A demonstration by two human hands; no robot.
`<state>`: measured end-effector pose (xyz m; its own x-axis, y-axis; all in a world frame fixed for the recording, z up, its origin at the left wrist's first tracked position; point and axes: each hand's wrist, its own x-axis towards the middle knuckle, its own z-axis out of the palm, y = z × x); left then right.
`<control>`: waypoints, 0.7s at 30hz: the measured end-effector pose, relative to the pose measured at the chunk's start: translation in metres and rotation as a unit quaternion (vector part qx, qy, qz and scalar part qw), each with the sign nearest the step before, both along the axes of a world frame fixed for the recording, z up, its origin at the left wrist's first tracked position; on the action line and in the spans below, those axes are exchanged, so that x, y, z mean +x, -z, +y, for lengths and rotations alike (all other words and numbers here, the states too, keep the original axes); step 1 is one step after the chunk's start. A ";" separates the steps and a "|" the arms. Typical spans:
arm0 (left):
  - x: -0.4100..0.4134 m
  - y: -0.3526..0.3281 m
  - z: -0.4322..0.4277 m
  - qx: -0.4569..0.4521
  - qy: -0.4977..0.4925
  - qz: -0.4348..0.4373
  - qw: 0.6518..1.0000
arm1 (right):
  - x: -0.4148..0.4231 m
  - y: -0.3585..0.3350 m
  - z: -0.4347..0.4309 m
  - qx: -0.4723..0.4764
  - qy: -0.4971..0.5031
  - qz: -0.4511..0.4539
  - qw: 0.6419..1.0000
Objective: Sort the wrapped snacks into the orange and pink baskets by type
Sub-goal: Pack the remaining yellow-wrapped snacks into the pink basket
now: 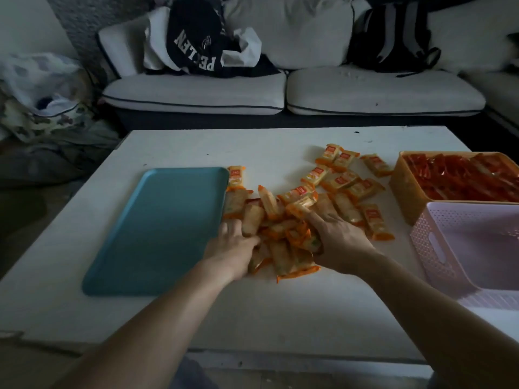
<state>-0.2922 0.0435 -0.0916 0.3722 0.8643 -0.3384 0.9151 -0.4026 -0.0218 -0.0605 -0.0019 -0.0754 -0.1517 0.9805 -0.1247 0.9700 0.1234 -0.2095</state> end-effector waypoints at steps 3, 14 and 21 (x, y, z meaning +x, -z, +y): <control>-0.005 -0.002 -0.003 -0.023 -0.017 -0.039 0.999 | -0.008 0.001 0.004 0.036 -0.004 -0.017 0.999; -0.005 -0.003 0.003 -0.078 -0.126 -0.170 0.974 | 0.004 -0.007 0.010 0.048 0.189 0.174 0.965; 0.003 -0.022 0.028 0.075 -0.173 -0.266 0.945 | -0.008 -0.001 0.003 -0.046 0.155 -0.019 0.987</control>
<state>-0.2895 0.0713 -0.0694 0.1409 0.9889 -0.0474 0.8891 -0.1053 0.4453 -0.0684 0.0013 -0.0746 0.1598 0.9633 -0.2155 0.9655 -0.1980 -0.1689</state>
